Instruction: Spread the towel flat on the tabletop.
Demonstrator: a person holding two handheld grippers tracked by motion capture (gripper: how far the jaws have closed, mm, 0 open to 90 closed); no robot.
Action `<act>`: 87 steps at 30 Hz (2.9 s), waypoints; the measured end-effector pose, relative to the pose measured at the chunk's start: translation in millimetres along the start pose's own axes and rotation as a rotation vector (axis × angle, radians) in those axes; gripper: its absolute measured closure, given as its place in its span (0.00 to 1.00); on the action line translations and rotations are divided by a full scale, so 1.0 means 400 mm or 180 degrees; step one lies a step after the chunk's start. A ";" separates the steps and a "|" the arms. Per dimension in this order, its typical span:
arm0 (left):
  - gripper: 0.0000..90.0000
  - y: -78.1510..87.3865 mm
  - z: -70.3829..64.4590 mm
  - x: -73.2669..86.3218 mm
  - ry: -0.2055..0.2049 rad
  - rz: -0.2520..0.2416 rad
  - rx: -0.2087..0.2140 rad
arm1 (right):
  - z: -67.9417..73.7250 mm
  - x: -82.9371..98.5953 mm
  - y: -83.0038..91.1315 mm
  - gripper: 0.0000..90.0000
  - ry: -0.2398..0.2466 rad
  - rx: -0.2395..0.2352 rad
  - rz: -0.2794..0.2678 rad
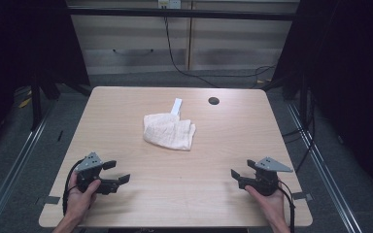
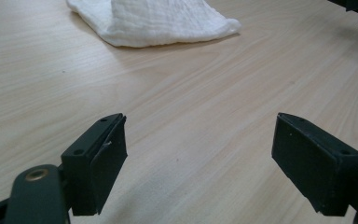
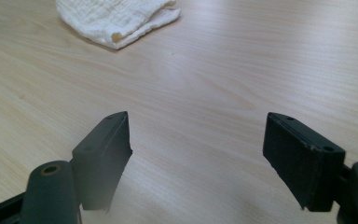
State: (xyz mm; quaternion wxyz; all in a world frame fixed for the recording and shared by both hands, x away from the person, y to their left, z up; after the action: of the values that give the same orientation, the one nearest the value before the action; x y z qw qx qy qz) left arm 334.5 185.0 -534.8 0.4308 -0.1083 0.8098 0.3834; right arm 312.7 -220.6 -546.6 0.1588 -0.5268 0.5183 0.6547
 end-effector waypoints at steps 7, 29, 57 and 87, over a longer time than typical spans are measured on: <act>0.20 -0.011 0.001 -0.003 -0.0034 0.0017 -0.0025 | 0.018 -0.004 0.004 0.31 0.0057 -0.0122 0.0051; 0.19 0.007 0.001 0.010 -0.0036 0.0048 -0.0047 | 0.104 -0.099 -0.077 0.41 0.0107 -0.0898 0.0225; 0.18 0.007 0.010 0.006 0.0018 0.0024 -0.0105 | 0.164 -0.259 -0.254 0.51 0.0415 -0.1437 0.0317; 0.19 0.006 0.009 0.009 0.0048 0.0050 -0.0096 | 0.167 -0.235 -0.449 0.70 0.0558 -0.1527 0.0789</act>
State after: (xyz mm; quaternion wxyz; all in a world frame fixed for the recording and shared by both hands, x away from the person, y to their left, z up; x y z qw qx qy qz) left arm 333.6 189.8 -537.5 0.4199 -0.1113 0.8080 0.3981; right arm 450.2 -58.3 -564.4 -0.0970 -0.5364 0.4208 0.7251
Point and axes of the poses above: each handheld gripper's, and its own axes: y roughly backward along the jaws, x roughly out of its underside, z roughly to its left, the point moved 10 cm from there along -y, roughly forward along the jaws, and after that the axes turned 12 degrees about y, right-handed, at the moved point
